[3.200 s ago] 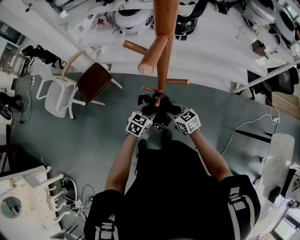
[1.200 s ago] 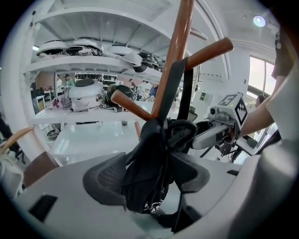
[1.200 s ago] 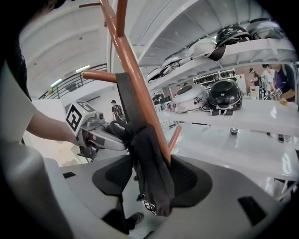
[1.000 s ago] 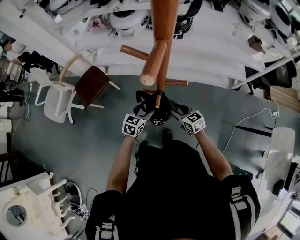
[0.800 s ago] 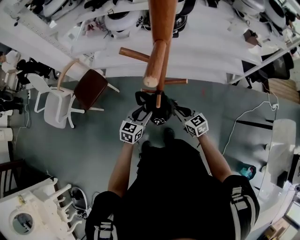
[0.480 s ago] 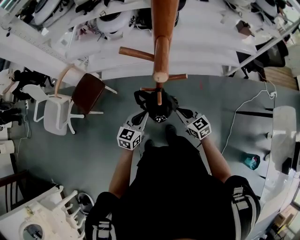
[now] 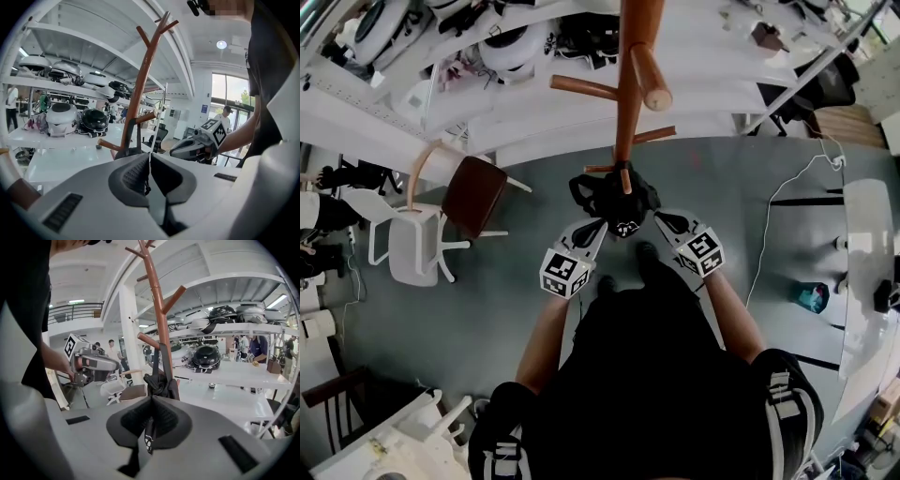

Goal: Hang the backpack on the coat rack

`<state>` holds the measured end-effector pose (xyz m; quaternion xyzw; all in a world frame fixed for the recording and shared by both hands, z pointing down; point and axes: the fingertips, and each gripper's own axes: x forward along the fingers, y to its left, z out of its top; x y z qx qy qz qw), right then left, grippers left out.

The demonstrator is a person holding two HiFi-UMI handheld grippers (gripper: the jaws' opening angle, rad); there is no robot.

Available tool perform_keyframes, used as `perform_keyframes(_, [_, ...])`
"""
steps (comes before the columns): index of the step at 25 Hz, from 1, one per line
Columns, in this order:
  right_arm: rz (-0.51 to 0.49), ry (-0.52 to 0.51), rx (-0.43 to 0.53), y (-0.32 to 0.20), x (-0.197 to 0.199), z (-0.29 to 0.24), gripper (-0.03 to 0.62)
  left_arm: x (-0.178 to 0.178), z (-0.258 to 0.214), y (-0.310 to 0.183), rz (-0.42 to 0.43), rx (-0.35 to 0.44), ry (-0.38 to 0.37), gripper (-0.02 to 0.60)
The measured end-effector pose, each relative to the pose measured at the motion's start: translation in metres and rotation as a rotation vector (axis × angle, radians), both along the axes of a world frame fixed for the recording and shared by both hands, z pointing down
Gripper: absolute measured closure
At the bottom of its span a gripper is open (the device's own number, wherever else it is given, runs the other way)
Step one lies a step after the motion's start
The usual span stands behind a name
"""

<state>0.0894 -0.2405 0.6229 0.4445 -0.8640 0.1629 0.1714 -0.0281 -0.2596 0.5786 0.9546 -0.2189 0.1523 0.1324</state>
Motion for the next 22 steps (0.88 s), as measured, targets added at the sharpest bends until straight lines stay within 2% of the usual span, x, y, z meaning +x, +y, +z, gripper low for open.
perform_keyframes(6, [0.028, 0.009, 0.024, 0.019, -0.02, -0.013, 0.579, -0.02, 0.001, 0.017, 0.03, 0.0, -0.001, 0.551])
perform_keyframes(22, [0.125, 0.024, 0.048, 0.1, -0.08, -0.006, 0.579, -0.086, 0.012, 0.089, 0.102, 0.017, -0.018, 0.551])
